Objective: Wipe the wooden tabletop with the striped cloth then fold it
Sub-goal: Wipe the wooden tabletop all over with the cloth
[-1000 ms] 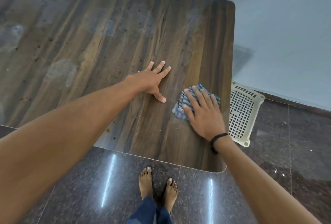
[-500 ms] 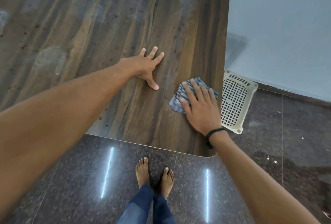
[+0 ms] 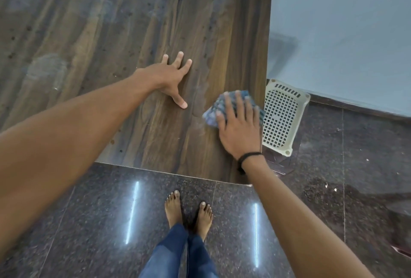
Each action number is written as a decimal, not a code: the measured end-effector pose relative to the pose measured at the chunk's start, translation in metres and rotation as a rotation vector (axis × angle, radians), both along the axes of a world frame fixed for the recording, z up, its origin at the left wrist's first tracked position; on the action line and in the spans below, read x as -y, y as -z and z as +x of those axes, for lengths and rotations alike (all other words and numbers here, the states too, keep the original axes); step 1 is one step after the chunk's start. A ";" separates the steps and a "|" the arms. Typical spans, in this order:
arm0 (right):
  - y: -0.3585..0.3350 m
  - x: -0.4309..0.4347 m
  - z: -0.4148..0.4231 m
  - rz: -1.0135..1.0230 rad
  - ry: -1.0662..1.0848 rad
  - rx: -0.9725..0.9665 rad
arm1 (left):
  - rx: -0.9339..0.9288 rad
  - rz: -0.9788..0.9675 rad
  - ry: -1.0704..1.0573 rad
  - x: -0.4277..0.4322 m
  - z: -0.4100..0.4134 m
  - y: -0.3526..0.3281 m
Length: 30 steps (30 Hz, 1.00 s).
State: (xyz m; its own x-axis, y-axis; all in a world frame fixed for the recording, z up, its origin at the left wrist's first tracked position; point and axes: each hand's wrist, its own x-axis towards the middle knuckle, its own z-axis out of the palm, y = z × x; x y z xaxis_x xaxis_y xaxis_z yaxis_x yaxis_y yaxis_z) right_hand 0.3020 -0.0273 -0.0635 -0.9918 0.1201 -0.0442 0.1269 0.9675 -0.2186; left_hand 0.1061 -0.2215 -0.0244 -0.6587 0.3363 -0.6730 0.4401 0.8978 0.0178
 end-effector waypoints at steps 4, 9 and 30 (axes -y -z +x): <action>0.002 -0.030 0.005 0.001 -0.069 -0.016 | -0.006 -0.004 -0.026 -0.002 0.002 -0.004; -0.002 -0.004 0.020 0.001 -0.249 0.030 | -0.018 0.004 -0.014 -0.004 0.005 -0.006; -0.005 -0.006 0.061 0.028 -0.202 0.051 | -0.021 0.020 -0.041 -0.002 0.004 -0.006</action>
